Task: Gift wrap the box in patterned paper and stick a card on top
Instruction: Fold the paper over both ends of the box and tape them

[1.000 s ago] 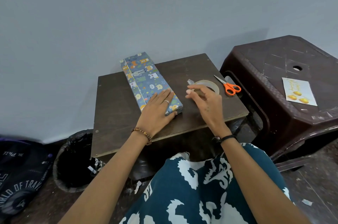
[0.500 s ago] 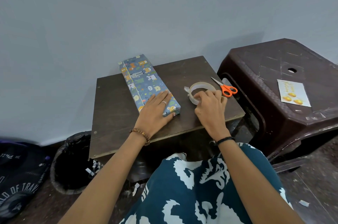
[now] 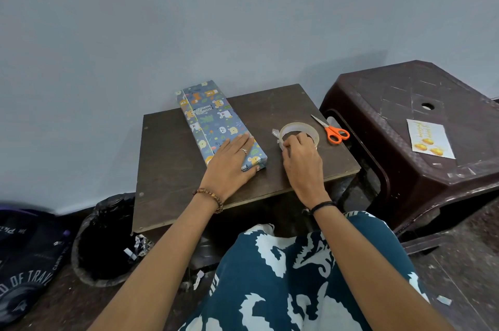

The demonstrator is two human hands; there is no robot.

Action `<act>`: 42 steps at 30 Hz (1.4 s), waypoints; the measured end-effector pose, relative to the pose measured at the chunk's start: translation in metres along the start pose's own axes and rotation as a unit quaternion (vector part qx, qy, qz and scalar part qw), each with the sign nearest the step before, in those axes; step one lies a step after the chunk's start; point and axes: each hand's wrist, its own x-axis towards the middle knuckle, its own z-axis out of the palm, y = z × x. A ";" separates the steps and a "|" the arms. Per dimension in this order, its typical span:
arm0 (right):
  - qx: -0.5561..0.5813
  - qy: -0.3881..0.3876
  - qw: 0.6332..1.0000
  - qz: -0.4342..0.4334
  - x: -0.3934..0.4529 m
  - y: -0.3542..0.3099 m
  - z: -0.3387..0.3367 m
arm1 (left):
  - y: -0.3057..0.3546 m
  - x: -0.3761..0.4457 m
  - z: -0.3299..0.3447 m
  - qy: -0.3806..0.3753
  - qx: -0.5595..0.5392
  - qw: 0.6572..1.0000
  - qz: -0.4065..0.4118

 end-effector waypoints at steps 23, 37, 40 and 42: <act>-0.149 -0.015 0.988 -0.038 -0.013 -0.022 -0.017 | -0.005 0.004 0.003 -0.029 0.022 0.999 0.009; 0.205 -0.047 0.935 -0.285 -0.031 -0.045 -0.030 | -0.032 -0.090 0.028 0.179 -0.186 0.962 -0.091; 0.220 -0.146 0.914 -0.308 -0.030 -0.052 -0.022 | -0.037 -0.088 0.032 0.189 -0.191 0.959 -0.086; 0.225 -0.199 0.905 -0.300 -0.027 -0.052 -0.019 | -0.038 -0.086 0.032 0.215 -0.203 0.952 -0.079</act>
